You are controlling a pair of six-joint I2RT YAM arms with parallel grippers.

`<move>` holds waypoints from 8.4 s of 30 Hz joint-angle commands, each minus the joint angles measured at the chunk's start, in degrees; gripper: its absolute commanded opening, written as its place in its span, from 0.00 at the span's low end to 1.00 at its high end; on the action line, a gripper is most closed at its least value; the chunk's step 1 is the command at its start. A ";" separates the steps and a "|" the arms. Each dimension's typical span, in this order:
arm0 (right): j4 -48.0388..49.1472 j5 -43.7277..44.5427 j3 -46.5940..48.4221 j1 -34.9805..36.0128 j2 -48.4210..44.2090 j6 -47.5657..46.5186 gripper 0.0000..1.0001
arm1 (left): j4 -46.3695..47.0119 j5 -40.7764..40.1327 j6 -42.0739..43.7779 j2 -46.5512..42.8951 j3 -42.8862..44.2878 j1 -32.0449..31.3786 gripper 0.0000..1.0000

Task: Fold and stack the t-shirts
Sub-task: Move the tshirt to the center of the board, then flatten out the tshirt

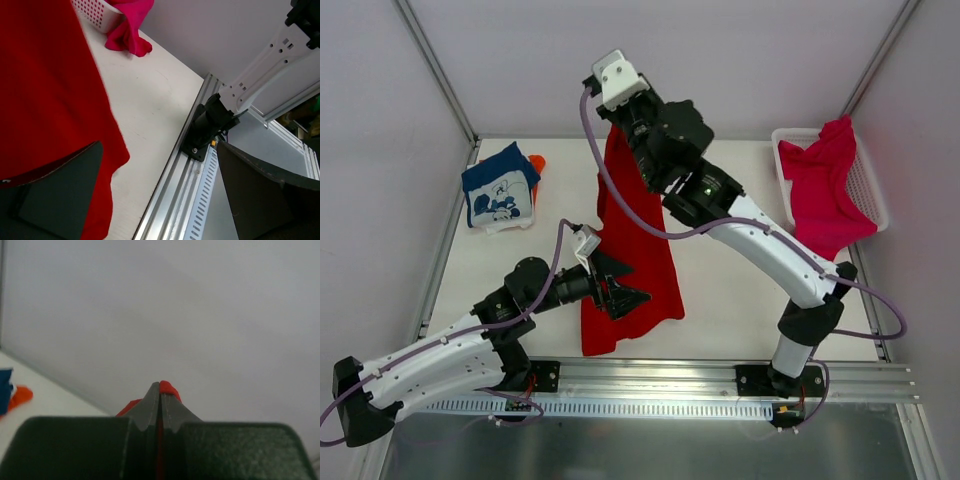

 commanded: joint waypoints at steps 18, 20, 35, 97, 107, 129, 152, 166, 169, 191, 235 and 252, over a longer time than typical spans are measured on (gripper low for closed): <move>7.89 11.91 -32.71 -16.71 -18.45 11.10 0.00 | -20.86 -33.44 -6.21 4.56 -3.38 -0.34 0.99; 7.89 12.00 -33.67 -18.73 -19.59 12.05 0.00 | -20.77 -35.37 -7.72 7.73 -3.39 -0.34 0.99; 7.89 9.27 -43.25 -23.75 -25.92 16.89 0.00 | -20.77 -46.27 -6.76 13.98 -1.36 -0.26 0.99; 9.39 9.98 -57.23 -24.28 -34.45 23.22 0.00 | 4.02 -7.09 -2.45 50.36 -2.85 28.22 0.68; 9.39 10.15 -58.46 -24.28 -34.63 24.45 0.00 | 1.74 -6.38 -6.14 49.40 -6.11 23.84 0.66; 8.51 10.07 -61.01 -24.45 -39.20 24.98 0.00 | -10.48 -16.05 -8.69 52.38 0.31 16.80 0.00; -12.67 -1.77 -59.69 -24.37 -56.94 39.11 0.00 | -49.15 -14.30 8.44 3.53 34.41 14.86 0.00; -6.26 17.10 -63.74 -25.60 -72.41 36.58 0.00 | -51.09 -17.07 18.98 -16.86 38.27 14.86 0.00; -6.26 14.99 -63.47 -25.59 -74.17 36.67 0.00 | -51.18 -21.93 21.71 -20.29 40.55 14.86 0.00; -6.77 -35.09 -60.33 -25.51 -91.33 46.86 0.01 | -48.46 8.98 22.25 -20.31 65.60 17.14 0.00; 12.11 -4.79 -101.97 -26.30 -68.56 54.25 0.00 | -19.98 -38.28 -1.75 10.27 2.33 20.84 0.00; 10.62 -4.35 -104.43 -26.39 -68.38 54.42 0.00 | -29.45 -21.26 1.59 4.66 19.19 18.38 0.99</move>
